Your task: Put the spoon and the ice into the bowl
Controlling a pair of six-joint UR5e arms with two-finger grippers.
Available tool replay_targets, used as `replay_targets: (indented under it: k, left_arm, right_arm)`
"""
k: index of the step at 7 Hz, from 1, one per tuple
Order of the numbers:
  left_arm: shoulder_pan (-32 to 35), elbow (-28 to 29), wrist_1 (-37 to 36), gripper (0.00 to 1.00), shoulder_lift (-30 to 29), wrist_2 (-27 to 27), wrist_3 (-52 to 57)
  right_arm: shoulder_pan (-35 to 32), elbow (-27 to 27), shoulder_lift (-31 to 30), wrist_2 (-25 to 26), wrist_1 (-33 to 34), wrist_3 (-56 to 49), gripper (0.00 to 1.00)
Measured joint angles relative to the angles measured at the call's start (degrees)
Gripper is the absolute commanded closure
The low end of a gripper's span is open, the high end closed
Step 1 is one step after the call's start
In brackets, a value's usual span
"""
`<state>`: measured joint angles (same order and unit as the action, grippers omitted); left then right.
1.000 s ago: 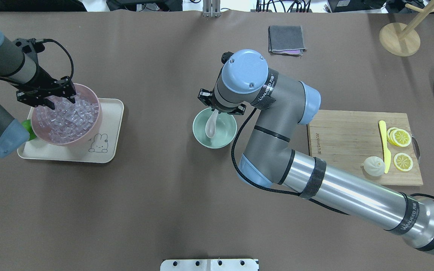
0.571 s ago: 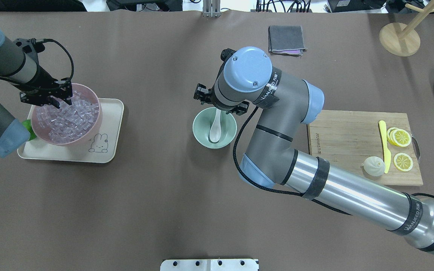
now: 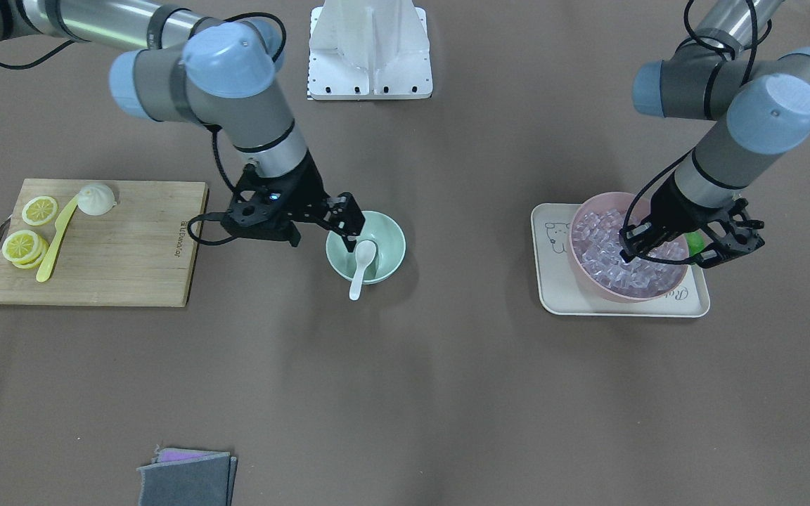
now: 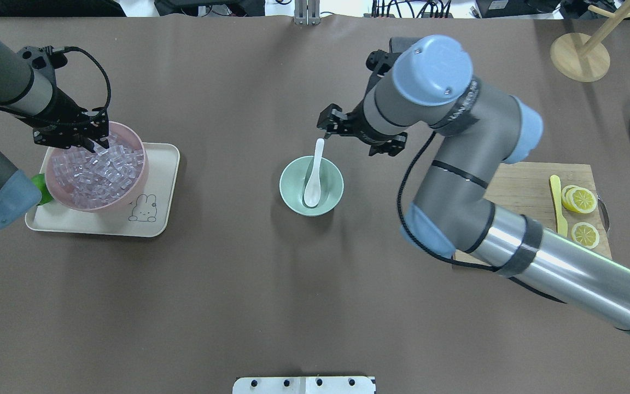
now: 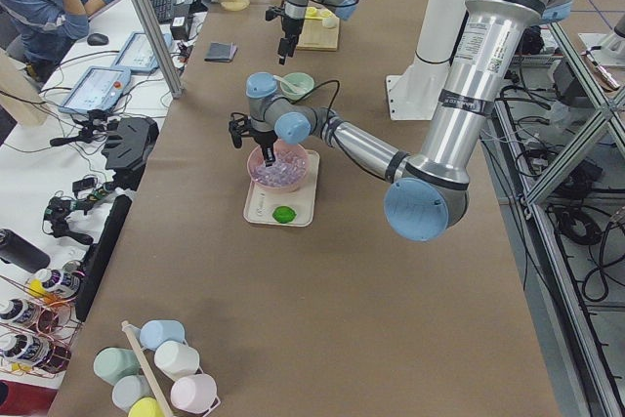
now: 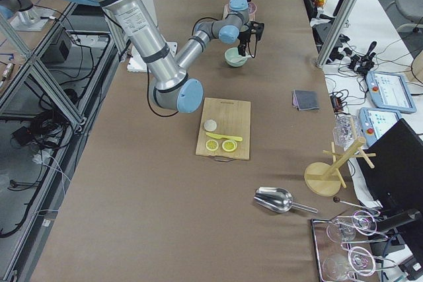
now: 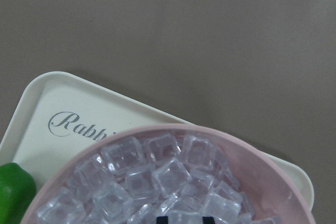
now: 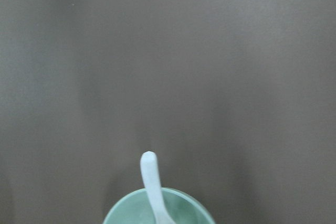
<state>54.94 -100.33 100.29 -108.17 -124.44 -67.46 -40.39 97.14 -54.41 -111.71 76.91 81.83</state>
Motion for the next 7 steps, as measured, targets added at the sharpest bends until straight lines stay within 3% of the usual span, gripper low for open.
replay_targets:
  k: [2, 4, 7]
  left_arm:
    - [-1.4, -1.9, -4.4, 1.0, -6.5, -1.1, -5.2]
    - [-5.9, 0.5, -6.0, 1.0, -14.6, -0.4, -12.4]
    - [-13.8, 13.1, -5.0, 0.97, -29.8, 6.6, -19.8]
  right_arm:
    - [-6.4, 9.3, -11.7, -6.7, 2.3, -11.6, 0.0]
    - [-12.8, 14.0, -21.9, -12.1, 3.1, -23.5, 0.0]
    - [-19.2, 17.3, -33.6, -14.8, 3.1, -38.1, 0.0]
